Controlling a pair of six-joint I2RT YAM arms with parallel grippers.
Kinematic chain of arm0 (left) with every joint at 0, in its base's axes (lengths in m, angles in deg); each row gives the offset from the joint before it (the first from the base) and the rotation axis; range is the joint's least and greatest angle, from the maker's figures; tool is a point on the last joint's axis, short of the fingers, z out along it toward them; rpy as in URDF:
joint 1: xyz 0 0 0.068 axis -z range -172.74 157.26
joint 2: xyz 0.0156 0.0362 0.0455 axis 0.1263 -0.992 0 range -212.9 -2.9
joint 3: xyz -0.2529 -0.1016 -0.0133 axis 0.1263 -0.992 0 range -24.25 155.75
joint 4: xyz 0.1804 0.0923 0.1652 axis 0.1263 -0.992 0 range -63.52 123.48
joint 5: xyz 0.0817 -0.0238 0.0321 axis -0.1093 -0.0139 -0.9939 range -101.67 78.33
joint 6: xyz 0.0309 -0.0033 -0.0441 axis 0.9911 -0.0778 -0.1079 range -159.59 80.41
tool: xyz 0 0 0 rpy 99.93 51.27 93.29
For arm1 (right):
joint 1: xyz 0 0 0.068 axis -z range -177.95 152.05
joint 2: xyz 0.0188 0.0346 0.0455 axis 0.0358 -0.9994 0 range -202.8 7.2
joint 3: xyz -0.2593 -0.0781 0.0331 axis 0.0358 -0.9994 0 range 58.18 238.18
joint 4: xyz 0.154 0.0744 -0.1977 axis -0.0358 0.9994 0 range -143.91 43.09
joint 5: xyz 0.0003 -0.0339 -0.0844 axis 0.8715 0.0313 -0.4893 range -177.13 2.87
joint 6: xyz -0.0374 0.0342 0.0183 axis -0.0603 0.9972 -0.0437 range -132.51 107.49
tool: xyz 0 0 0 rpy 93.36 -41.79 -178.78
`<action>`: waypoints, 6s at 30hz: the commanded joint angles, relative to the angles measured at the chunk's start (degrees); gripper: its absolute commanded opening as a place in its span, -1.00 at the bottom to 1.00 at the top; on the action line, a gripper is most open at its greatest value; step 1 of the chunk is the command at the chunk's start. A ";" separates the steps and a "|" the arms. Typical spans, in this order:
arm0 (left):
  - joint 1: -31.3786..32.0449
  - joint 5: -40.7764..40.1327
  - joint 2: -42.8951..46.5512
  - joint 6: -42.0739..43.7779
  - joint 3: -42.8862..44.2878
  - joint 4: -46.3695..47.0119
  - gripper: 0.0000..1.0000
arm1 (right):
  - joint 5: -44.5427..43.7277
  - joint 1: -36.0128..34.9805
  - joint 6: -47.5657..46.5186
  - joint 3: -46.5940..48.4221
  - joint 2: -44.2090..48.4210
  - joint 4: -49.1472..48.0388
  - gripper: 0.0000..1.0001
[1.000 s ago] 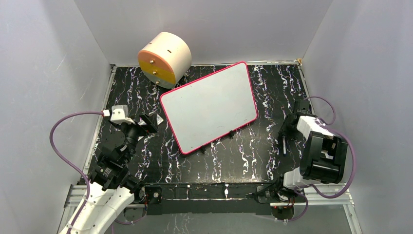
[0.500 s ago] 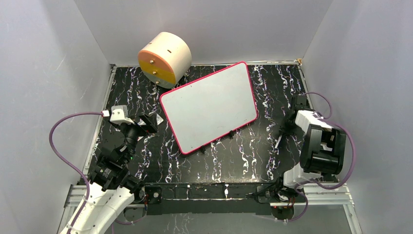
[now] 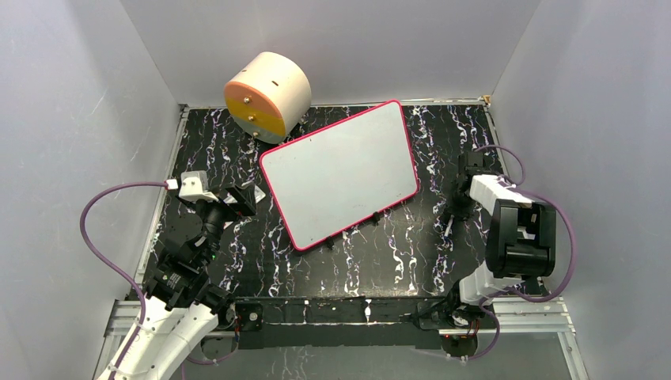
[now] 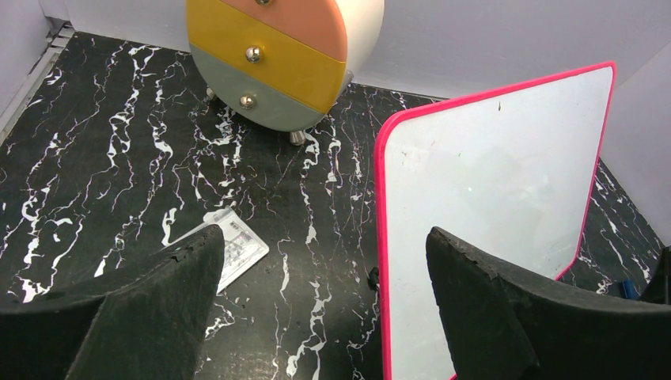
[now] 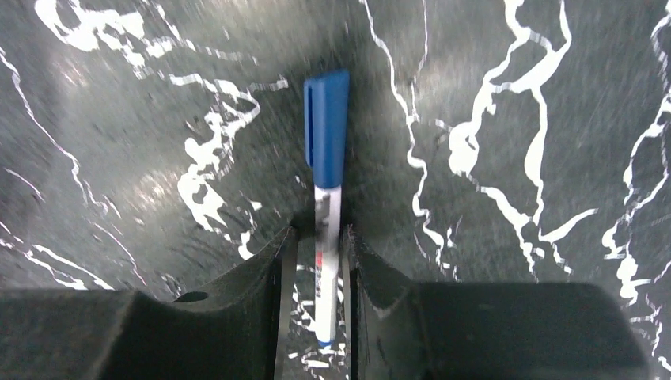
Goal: Write a sentence on the whiteboard
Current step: Pick up the whiteboard marker at the center of the board, then open the whiteboard marker.
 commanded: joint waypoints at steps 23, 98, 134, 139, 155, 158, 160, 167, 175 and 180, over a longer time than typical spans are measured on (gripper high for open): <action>0.26 9.00 -3.79 -1.62 4.70 -1.29 0.89 | 1.14 -3.60 -2.99 -1.29 8.97 1.87 -1.00; 4.13 46.39 -41.74 -31.72 22.73 0.12 -0.95 | 24.90 -53.06 -20.03 16.16 19.23 -13.74 -1.00; 4.22 40.04 -33.79 -59.29 6.85 28.61 -1.00 | 34.04 -38.41 28.01 -20.85 35.37 -75.32 0.20; 4.22 39.55 -34.39 -61.20 6.30 31.25 -1.00 | 34.74 -38.39 28.96 -20.44 34.10 -76.32 0.21; 4.22 39.74 -35.66 -61.62 6.46 31.58 -1.00 | 36.77 -38.36 32.46 -19.55 30.92 -82.18 0.00; 4.22 39.71 -35.71 -61.68 6.37 31.93 -1.00 | 36.75 -38.34 32.96 -19.62 30.67 -82.97 -0.06; 4.22 39.90 -35.75 -61.67 6.37 31.84 -1.00 | 36.63 -38.40 32.99 -19.62 30.75 -83.28 -0.10; 4.22 40.66 -36.35 -61.10 7.09 31.75 -1.00 | 36.79 -38.41 32.99 -19.21 30.40 -83.22 -0.17; 4.31 41.48 -36.59 -61.28 7.44 31.70 -1.00 | 37.00 -38.41 32.97 -18.73 29.95 -83.55 -0.19; 4.39 41.83 -36.70 -61.54 7.49 31.93 -1.00 | 37.34 -38.34 33.29 -18.57 29.66 -84.11 -0.22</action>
